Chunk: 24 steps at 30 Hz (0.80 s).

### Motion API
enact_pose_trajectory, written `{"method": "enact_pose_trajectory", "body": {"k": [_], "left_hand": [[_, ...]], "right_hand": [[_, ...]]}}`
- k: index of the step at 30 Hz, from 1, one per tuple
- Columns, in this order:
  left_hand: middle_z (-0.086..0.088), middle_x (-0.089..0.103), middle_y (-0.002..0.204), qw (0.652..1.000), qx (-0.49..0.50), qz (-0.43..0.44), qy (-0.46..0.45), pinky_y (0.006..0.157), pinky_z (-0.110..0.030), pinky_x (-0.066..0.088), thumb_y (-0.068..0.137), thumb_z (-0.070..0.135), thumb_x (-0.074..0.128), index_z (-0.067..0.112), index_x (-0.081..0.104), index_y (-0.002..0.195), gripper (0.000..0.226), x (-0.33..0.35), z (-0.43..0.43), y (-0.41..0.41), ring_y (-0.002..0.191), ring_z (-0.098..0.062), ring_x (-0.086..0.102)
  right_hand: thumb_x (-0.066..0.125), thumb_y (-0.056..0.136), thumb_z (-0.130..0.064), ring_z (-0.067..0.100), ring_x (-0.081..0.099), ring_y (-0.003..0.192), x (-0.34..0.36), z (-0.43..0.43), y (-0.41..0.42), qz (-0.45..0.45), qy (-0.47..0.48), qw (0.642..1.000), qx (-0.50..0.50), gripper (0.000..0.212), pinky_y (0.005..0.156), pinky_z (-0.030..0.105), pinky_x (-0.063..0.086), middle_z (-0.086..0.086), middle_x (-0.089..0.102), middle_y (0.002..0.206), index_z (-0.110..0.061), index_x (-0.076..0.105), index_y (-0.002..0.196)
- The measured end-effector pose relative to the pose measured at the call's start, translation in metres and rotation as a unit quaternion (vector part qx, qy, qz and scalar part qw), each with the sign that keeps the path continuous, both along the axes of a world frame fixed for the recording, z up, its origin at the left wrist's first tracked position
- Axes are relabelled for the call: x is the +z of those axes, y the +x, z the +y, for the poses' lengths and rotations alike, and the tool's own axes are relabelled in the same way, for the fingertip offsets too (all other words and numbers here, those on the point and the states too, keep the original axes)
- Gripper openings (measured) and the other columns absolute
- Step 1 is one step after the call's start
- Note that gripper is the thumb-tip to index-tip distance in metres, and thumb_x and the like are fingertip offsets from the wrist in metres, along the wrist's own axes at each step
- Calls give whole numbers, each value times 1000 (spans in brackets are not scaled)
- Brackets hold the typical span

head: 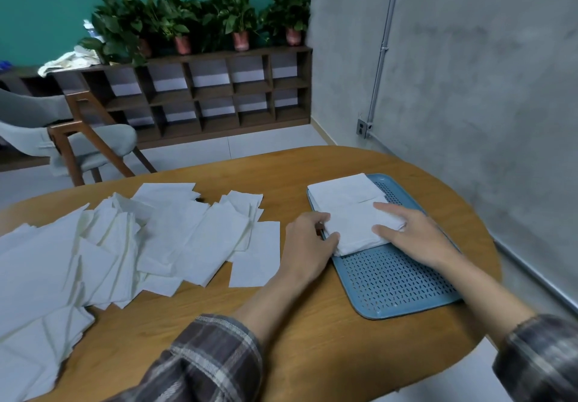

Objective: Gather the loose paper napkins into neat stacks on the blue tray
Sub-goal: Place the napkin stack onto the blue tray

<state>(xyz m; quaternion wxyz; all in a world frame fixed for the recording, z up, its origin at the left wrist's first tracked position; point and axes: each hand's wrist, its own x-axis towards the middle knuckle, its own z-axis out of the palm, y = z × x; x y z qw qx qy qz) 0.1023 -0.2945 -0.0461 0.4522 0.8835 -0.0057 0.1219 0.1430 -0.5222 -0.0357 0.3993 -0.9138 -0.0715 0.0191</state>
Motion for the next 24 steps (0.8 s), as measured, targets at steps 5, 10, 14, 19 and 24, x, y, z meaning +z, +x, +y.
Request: {"method": "enact_pose_trajectory", "body": {"k": [5,10,14,19,24], "left_hand": [[-4,37,162,987,-42,-92,122,118,-26,29,99,25,70,12,65,140,43,0,-1,-1,147,-19,35],[-7,7,177,948,-159,5,276,131,-37,7,112,44,41,11,19,167,68,-1,-7,7,163,-22,4],[2,-7,177,935,-187,74,292,132,-41,2,113,51,27,18,0,169,70,-11,-2,10,162,-12,-10],[5,-10,176,934,-191,84,290,132,-43,3,113,52,25,20,-2,168,70,-13,-3,12,161,-11,-12],[4,-13,176,926,-203,105,300,132,-46,2,113,53,24,20,-5,168,71,-7,-2,13,161,-11,-14]], "right_hand": [[66,102,-35,16,20,159,8,4,-2,-123,-108,986,39,58,124,31,17,-6,25,172,-29,48,157],[29,109,-54,5,-16,159,-4,12,10,-67,-267,950,147,68,131,34,-1,-14,-15,173,-30,4,168],[16,109,-57,3,-24,156,-17,14,9,-31,-289,945,147,65,128,33,-10,-14,-23,170,-34,-10,165],[14,110,-55,1,-25,155,-21,16,7,-31,-286,947,141,62,130,36,-10,-16,-24,169,-36,-11,164],[13,109,-58,3,-24,156,-16,16,9,-21,-298,944,142,65,129,38,-13,-14,-22,171,-36,-10,165]]}}
